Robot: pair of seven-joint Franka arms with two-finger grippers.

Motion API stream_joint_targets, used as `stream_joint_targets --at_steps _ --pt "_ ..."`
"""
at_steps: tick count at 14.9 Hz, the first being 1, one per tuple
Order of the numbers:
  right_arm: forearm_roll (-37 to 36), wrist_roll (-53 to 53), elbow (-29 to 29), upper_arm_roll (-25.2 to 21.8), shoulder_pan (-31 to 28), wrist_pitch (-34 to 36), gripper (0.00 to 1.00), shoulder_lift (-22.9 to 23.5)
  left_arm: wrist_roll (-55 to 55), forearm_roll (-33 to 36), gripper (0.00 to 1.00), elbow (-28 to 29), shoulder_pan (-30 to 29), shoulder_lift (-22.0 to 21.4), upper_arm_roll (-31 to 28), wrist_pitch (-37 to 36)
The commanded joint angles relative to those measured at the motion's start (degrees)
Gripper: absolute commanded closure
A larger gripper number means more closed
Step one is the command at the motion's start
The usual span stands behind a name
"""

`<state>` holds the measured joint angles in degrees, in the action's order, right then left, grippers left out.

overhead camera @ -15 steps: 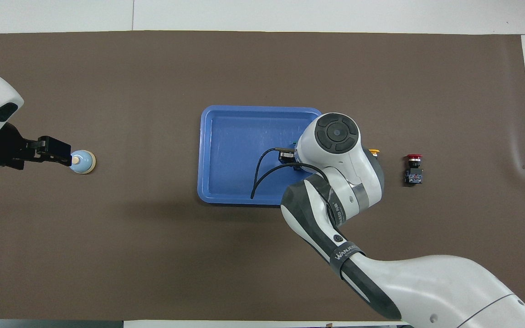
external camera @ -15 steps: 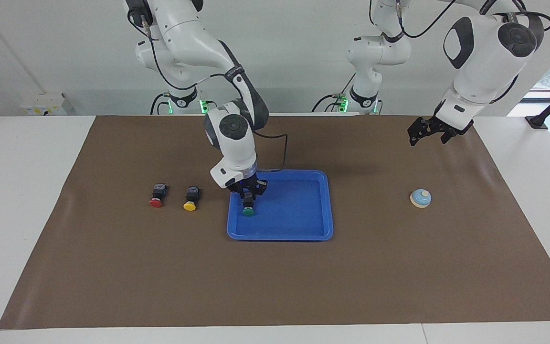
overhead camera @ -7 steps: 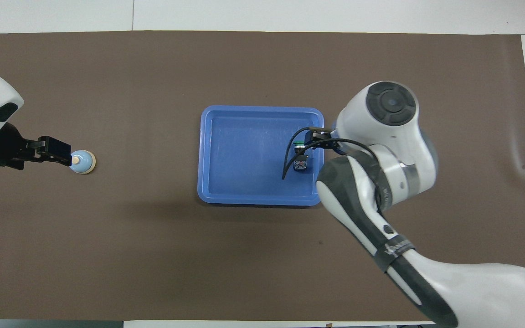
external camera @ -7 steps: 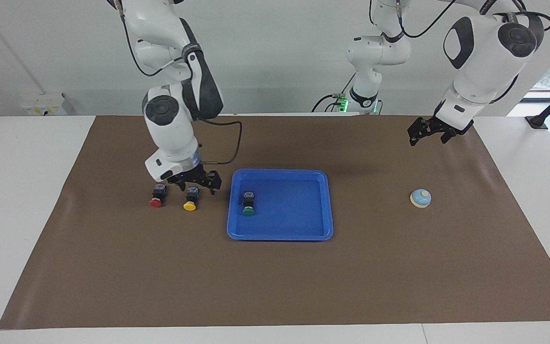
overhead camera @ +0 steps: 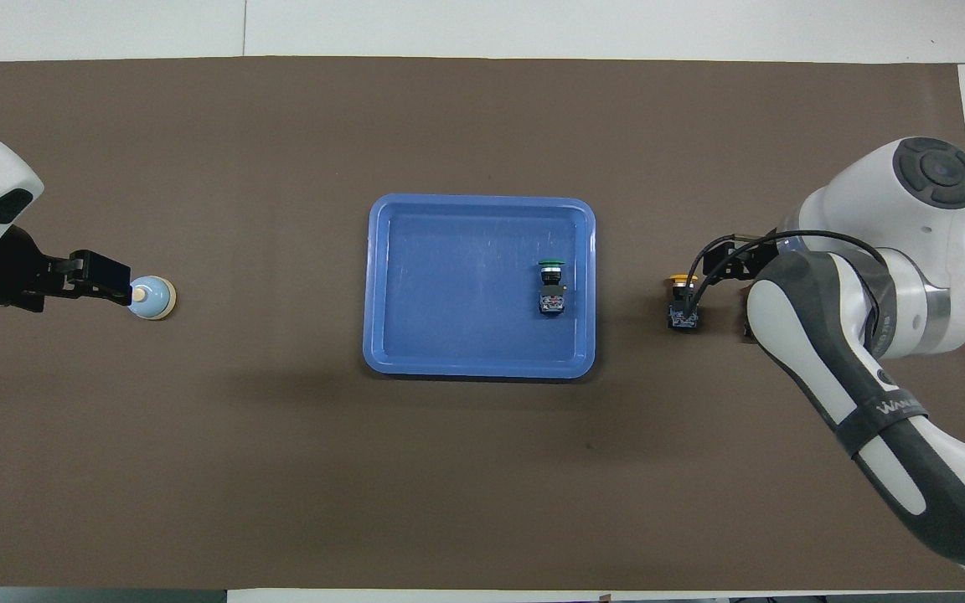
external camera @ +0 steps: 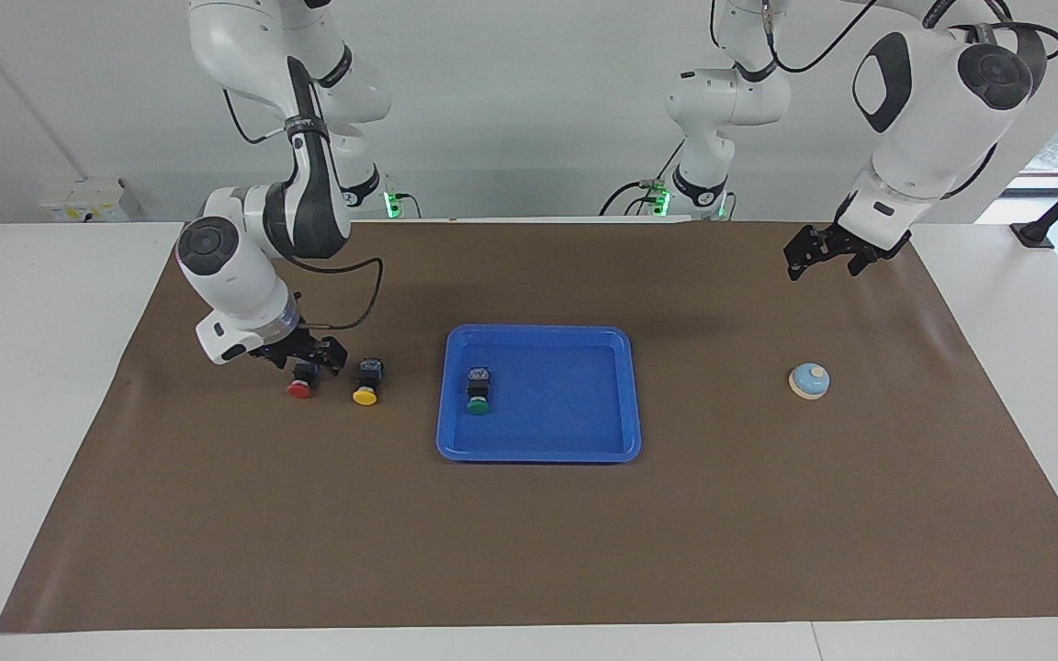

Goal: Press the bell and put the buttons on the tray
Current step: 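Reach the right gripper to the red button and grasp it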

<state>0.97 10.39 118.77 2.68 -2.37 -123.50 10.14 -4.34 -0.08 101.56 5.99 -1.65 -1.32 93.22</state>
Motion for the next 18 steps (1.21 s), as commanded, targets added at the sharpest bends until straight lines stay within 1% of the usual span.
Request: stream_joint_targets --at_steps 1,2,4,6,8,12,14,17,18 --pt "0.4 -3.5 8.0 0.8 -2.6 -8.7 0.0 -3.4 -0.1 -0.7 0.0 -0.1 -0.1 -0.7 -0.2 -0.6" --pt "0.4 -3.6 8.7 0.8 -2.8 -9.8 0.0 -3.5 -0.1 -0.6 0.0 -0.1 -0.1 -0.7 -0.2 -0.6" --pt "0.4 -3.3 9.0 0.9 -2.4 -9.7 0.0 -3.6 -0.1 -0.7 0.0 -0.1 -0.1 -0.7 -0.2 -0.6" --pt "0.4 -3.7 10.2 0.9 -2.7 -9.9 0.08 -4.2 -0.1 -0.6 0.0 -0.1 -0.1 -0.8 -0.1 -0.6" --pt "0.4 -5.1 11.5 0.9 -3.6 -9.7 0.24 -4.7 -0.1 -0.7 0.0 -0.1 -0.1 -0.7 -0.1 -0.6" --pt "0.4 -5.2 11.9 1.0 -3.7 -9.3 0.52 -4.9 -0.1 -0.6 0.0 -0.1 -0.1 -0.8 -0.1 -0.6" --pt "0.3 -5.6 12.2 1.0 -3.5 -9.8 0.59 -5.0 -0.1 -0.7 0.0 -0.1 -0.1 -0.7 -0.1 -0.6" --pt "0.3 -5.8 11.0 1.2 -3.3 -9.4 0.89 -4.6 -0.1 -0.7 0.0 -0.1 -0.2 -0.7 -0.2 -0.6" --pt "0.3 -5.8 9.0 1.3 -3.2 -8.5 0.93 -4.6 -0.1 -0.7 0.0 -0.1 -0.1 -0.8 -0.2 -0.6"
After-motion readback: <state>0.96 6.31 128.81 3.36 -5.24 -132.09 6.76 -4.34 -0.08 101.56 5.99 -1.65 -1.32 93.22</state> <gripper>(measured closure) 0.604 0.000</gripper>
